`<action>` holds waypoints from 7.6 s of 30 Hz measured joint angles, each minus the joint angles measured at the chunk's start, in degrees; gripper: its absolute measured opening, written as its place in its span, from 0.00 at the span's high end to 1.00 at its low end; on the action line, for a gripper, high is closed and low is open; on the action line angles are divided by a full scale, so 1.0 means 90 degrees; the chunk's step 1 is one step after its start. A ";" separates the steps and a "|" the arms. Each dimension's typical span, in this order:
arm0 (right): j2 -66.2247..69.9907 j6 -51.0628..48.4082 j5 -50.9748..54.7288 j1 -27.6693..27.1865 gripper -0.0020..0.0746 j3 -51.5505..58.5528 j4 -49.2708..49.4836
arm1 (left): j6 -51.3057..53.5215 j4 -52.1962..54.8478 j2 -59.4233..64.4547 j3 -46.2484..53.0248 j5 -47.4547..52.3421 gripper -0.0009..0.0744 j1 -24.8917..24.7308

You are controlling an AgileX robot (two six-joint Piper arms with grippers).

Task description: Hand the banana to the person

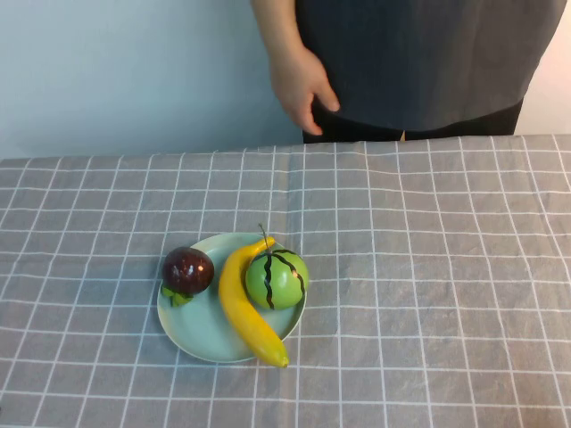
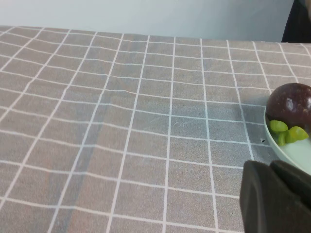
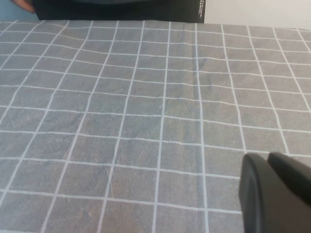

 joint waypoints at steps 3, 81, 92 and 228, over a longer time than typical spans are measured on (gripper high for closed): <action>0.0000 0.0000 0.0000 0.0000 0.98 0.0000 0.0000 | 0.0000 0.0000 0.0000 0.0000 0.0000 0.99 0.0000; 0.0000 0.0010 0.0000 0.0000 0.98 0.0000 0.0000 | -0.0139 -0.1674 0.5121 -0.5708 0.5217 0.99 0.0000; 0.0000 -0.0003 0.0000 0.0000 0.98 0.0000 0.0000 | -0.0277 -0.1928 0.7162 -0.6280 0.5151 0.99 -0.0782; 0.0000 0.0002 0.0000 0.0000 0.98 0.0000 0.0000 | 0.2719 0.0878 1.0656 -1.1609 0.5616 0.64 -0.4969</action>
